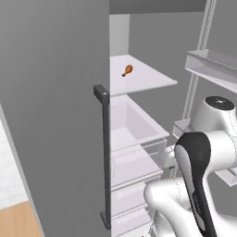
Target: Place one carrot and one chicken drumstick in each tupperware on the nearby counter, to pack two identical lunches.
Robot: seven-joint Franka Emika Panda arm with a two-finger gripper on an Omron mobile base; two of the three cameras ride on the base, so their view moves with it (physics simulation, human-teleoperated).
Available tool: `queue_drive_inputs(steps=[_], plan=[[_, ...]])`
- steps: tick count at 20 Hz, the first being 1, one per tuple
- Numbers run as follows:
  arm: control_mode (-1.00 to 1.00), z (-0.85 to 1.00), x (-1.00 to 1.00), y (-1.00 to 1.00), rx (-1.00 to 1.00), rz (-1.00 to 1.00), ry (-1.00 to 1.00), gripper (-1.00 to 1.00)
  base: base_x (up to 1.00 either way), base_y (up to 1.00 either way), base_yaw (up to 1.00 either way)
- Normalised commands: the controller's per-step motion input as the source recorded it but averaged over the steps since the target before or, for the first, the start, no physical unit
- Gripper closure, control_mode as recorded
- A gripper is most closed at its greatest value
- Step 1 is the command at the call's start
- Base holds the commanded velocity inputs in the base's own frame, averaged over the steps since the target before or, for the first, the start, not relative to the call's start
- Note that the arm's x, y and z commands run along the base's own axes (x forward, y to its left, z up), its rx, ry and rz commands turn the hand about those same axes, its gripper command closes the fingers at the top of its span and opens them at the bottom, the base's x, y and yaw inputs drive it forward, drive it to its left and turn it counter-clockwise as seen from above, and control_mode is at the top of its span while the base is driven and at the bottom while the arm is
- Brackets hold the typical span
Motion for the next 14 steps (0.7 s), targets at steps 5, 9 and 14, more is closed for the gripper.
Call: queue_drive_inputs(steps=[5,9,14], plan=[[1.0,0.0,0.0,0.0,0.0,0.0,0.0,-1.0,0.2,-0.21,0.02],[1.0,0.0,0.0,0.0,0.0,0.0,0.0,-1.0,0.25,-0.34,0.07],[1.0,0.0,0.0,0.0,0.0,0.0,0.0,-1.0,0.1,-0.09,0.02]])
